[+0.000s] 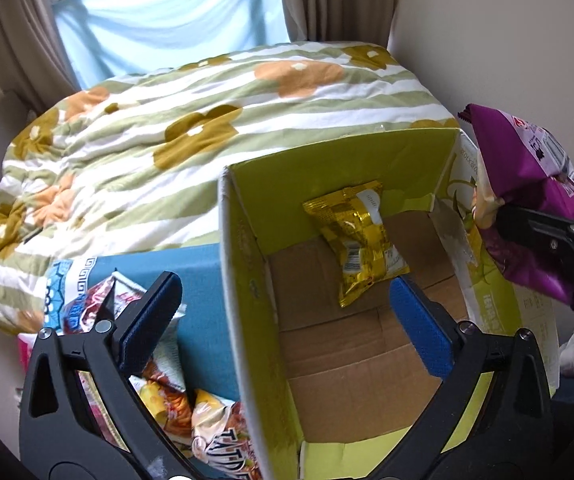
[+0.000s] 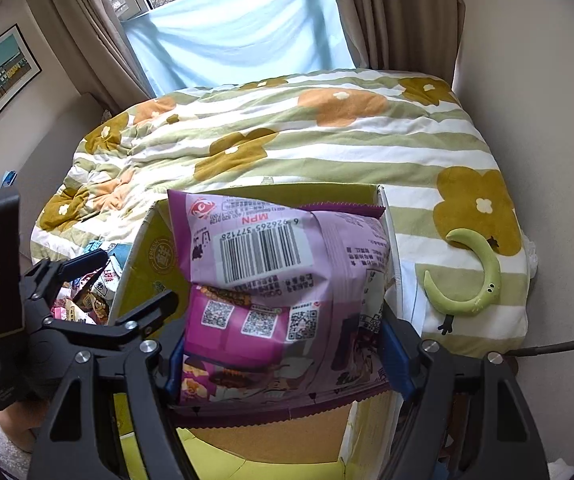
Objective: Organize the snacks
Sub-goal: 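Carry the gold bag and purple bag into the cardboard box and release both, then withdraw both tools from the box back toward the snack pile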
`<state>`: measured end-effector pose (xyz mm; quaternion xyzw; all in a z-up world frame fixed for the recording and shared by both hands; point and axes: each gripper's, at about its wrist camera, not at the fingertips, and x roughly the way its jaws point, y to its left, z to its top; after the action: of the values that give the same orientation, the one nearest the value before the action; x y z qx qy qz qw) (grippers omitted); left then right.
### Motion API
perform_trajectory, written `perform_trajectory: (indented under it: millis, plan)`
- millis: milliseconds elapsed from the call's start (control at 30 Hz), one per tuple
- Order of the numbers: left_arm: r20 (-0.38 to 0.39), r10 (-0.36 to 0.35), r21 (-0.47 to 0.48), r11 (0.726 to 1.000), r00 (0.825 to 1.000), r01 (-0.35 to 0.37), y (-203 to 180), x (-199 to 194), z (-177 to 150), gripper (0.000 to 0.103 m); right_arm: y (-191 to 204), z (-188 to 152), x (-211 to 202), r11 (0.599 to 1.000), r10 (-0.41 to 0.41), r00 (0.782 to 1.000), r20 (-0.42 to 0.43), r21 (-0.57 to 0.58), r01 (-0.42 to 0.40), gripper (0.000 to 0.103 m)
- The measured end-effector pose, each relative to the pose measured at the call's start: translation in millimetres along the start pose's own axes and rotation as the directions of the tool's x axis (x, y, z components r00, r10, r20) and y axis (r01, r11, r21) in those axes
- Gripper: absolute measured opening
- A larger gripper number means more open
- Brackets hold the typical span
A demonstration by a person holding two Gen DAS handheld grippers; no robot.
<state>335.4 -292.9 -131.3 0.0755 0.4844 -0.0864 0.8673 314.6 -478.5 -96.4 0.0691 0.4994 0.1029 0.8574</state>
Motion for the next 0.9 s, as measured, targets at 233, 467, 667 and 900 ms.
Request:
perform_trajectory:
  millis: [233, 467, 667, 900]
  plan:
    - [0.015, -0.005, -0.084, 0.996, 1.0, 0.006, 29.5, -34.2, -27.4, 0.103, 29.6, -1.7, -3.2, 0.999, 0.028, 0.999, 0.032, -0.043, -0.026, 0.073]
    - [0.043, 0.049, -0.112, 0.993, 0.998, -0.044, 48.2, -55.1, -39.5, 0.103, 27.6, 2.3, 31.9, 0.999, 0.025, 0.999, 0.04, -0.025, -0.024, 0.075]
    - [0.008, 0.049, -0.155, 0.987, 0.999, -0.047, 58.0, -51.0, -55.4, 0.103, 18.8, -2.5, 45.7, 1.0, -0.025, 0.996, 0.091, -0.01, 0.026, 0.099]
    - [-0.008, 0.036, -0.17, 0.985, 0.999, -0.037, 53.5, -49.0, -68.8, 0.103, 14.2, -21.2, 33.8, 0.997, -0.059, 0.997, 0.048, -0.036, 0.061, 0.099]
